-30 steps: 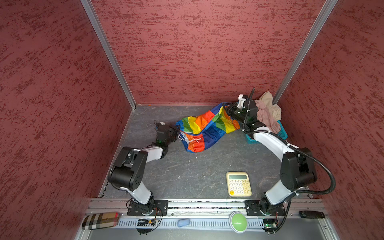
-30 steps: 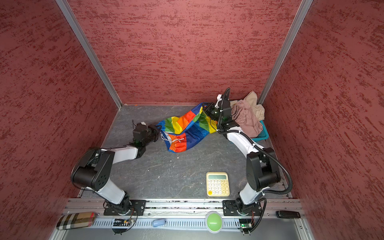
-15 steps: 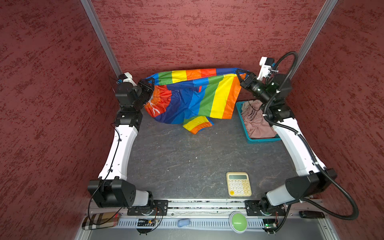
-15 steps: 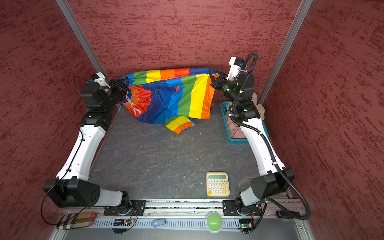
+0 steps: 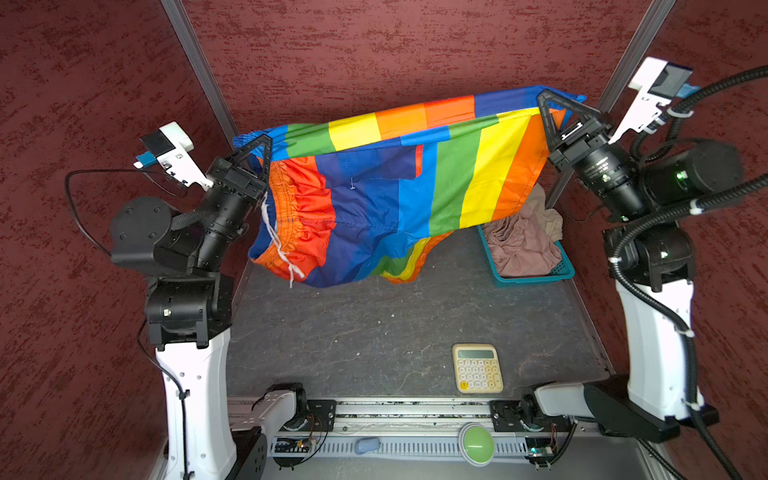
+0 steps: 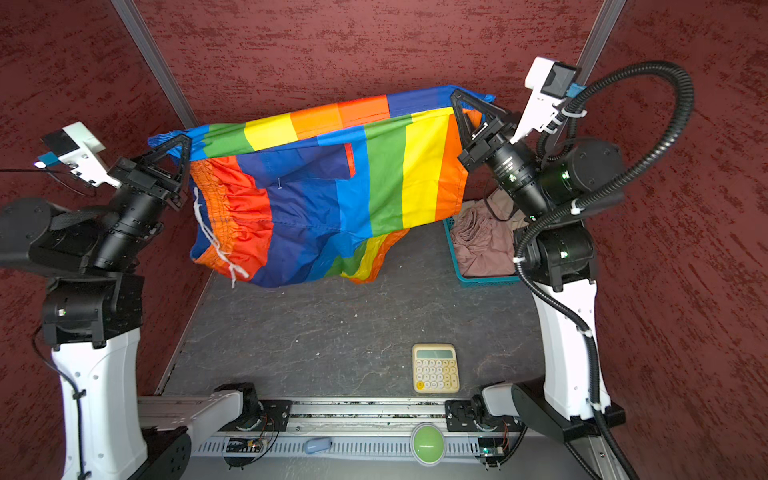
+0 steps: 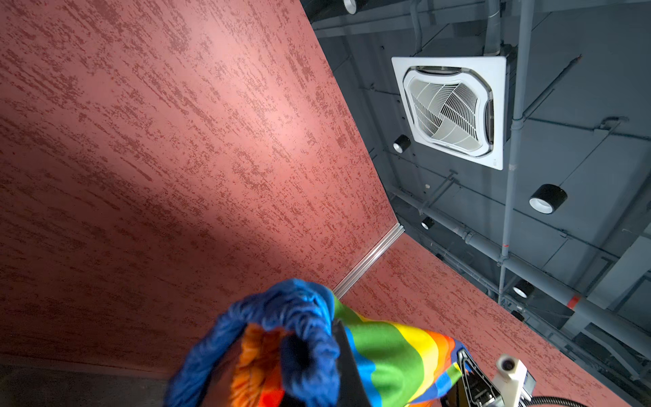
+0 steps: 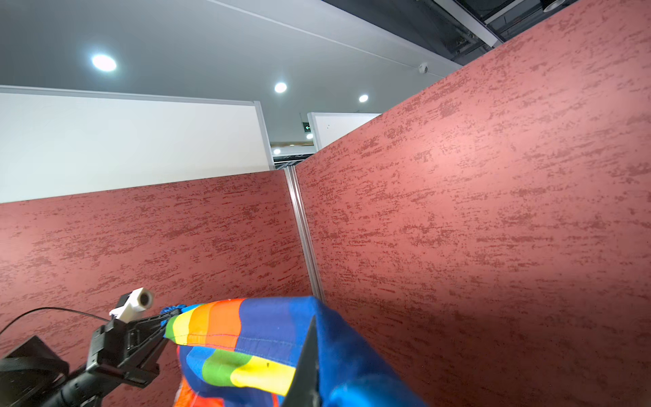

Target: Fold and stack the shorts

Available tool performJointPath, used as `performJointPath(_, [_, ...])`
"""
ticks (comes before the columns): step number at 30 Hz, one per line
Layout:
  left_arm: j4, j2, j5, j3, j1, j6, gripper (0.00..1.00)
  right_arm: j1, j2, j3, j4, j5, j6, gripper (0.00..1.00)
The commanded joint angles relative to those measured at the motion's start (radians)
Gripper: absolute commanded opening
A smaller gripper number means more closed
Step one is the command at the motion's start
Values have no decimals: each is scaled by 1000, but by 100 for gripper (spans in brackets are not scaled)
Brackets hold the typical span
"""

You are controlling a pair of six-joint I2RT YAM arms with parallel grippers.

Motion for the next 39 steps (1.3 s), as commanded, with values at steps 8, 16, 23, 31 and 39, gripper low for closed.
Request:
performJointPath(8, [-82, 388, 3, -265, 103, 87, 0, -85, 697, 301, -355, -24, 8, 0])
performJointPath(16, [-19, 745, 162, -304, 116, 106, 0, -71, 877, 301, -340, 36, -31, 0])
performJointPath(23, [-3, 789, 162, -295, 125, 130, 0, -60, 790, 185, -311, 49, -61, 0])
performJointPath(31, [-25, 598, 97, -160, 127, 142, 0, -62, 615, 175, -309, 54, -80, 0])
performJointPath(39, [-108, 322, 78, 76, 181, 126, 0, -173, 411, 383, -274, -52, 1, 0])
